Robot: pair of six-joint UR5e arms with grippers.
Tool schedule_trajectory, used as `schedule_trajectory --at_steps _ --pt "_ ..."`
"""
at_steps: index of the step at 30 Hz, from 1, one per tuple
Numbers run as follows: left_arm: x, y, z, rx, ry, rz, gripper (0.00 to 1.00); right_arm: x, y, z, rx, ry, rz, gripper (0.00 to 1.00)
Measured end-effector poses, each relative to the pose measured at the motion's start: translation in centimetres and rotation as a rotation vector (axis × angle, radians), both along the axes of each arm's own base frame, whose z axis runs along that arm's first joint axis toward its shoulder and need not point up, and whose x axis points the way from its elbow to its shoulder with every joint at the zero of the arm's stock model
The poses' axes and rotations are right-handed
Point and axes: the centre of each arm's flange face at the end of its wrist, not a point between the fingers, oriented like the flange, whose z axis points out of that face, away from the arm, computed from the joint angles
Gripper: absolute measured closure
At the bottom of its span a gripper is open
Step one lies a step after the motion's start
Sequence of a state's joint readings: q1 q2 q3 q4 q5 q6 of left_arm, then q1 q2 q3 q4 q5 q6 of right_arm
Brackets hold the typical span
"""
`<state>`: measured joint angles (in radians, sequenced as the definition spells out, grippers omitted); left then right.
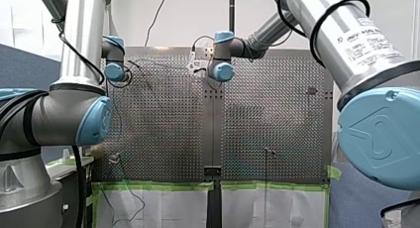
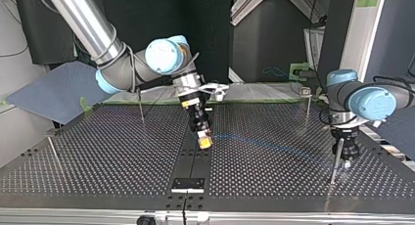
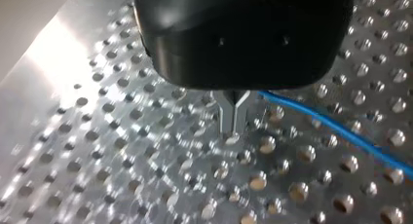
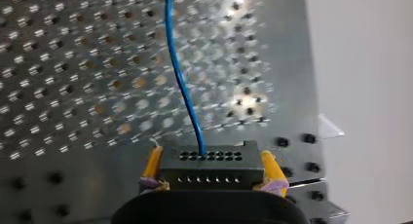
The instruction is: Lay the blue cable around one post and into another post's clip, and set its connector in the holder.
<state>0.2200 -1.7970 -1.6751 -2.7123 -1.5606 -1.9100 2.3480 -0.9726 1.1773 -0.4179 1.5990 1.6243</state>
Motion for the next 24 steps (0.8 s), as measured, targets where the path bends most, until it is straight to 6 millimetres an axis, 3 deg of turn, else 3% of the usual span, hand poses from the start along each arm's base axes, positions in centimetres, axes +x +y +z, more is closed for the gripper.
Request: schedule_trajectory --at_steps 5,7,18,19,20,21,22,24 --pt "0.0 -0.4 0.0 -0.013 0.0 -0.039 0.99 -0.2 -0.1 -2.8 0.04 0.055 -0.023 1.0" --pt "0.0 -0.4 -0.1 -0.026 0.0 -0.054 0.79 -0.4 -0.1 -3.5 0.048 0.064 -0.027 1.0" --pt "-0.5 0.2 -0.7 -0.137 0.034 -0.033 0.79 -2.5 -0.8 -7.0 0.082 0.083 -0.086 1.0" --pt "-0.6 0.3 -0.7 -0.148 0.033 -0.033 0.48 -2.7 -1.0 -7.3 0.085 0.082 -0.095 1.0" --pt "-0.6 0.3 -0.8 -0.155 0.033 -0.033 0.48 -3.1 -1.2 -7.7 0.088 0.08 -0.109 1.0" --pt "-0.6 0.3 -0.8 -0.16 0.034 -0.034 0.36 -3.4 -1.3 -7.9 0.09 0.08 -0.119 1.0" --pt "-0.7 0.3 -1.0 -0.163 0.038 -0.037 0.29 -3.7 -1.4 -8.2 0.091 0.079 -0.128 1.0" --pt "-0.8 0.3 -1.2 -0.17 0.045 -0.04 0.24 -4.2 -1.7 -8.8 0.093 0.077 -0.15 1.0"
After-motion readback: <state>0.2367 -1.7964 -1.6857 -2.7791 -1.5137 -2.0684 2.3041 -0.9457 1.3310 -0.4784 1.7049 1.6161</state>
